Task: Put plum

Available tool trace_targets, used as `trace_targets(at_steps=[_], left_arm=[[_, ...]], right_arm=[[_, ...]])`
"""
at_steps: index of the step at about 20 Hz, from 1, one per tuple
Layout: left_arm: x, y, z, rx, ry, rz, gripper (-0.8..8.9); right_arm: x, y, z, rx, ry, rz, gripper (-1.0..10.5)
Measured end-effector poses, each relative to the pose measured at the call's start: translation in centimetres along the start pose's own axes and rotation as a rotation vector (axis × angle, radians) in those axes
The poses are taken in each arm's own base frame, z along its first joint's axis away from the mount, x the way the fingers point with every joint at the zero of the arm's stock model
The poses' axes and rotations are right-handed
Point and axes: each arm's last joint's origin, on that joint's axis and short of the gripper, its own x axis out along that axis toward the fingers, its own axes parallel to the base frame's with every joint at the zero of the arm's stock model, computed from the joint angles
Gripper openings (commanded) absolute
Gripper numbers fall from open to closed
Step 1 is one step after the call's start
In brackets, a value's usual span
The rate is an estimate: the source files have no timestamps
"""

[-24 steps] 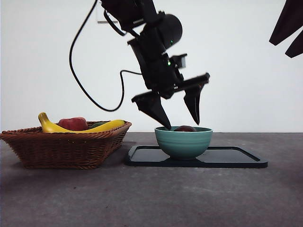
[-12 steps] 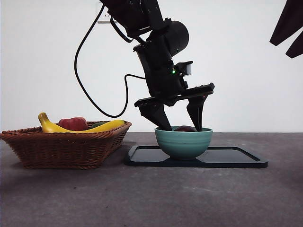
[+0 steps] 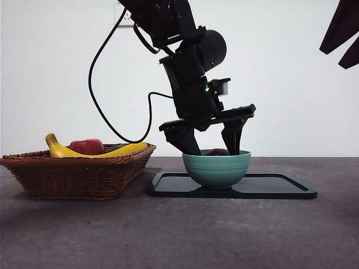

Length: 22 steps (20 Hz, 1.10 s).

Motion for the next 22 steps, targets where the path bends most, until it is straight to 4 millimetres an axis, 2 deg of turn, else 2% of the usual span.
trace_targets(at_steps=[3,6,13,16,18,19,22], left_arm=[[0.1,-0.2,0.0,0.004,-0.006,-0.003,3.53],[0.1,-0.3,0.0,0.005,-0.002,-0.004,2.41],[0.0,-0.3,0.0,0.004,0.002,-0.003,2.41],[-0.6,-0.3,0.4,0.004,0.003,-0.002,2.41],[-2.3,-0.4,1.3,0.012,-0.041,-0.007,2.41],[-3.9,-0.4,1.8,0.018,-0.078,-0.010,2.41],[-10.5,-0.3,3.2,0.023,-0.221,-0.020,2.41]], right_arm=[[0.0,0.0,0.0,0.000,0.000,0.000,1.9],[0.0,0.0,0.0,0.000,0.000,0.000,1.9],[0.0,0.0,0.0,-0.001,0.000,0.000,1.9],[0.0,0.0,0.0,-0.001,0.001,0.000,1.9],[0.0,0.0,0.0,-0.001,0.001,0.000,1.9],[0.0,0.0,0.0,-0.001,0.001,0.000,1.9],[0.0,0.0,0.0,-0.001,0.001,-0.001,1.9]])
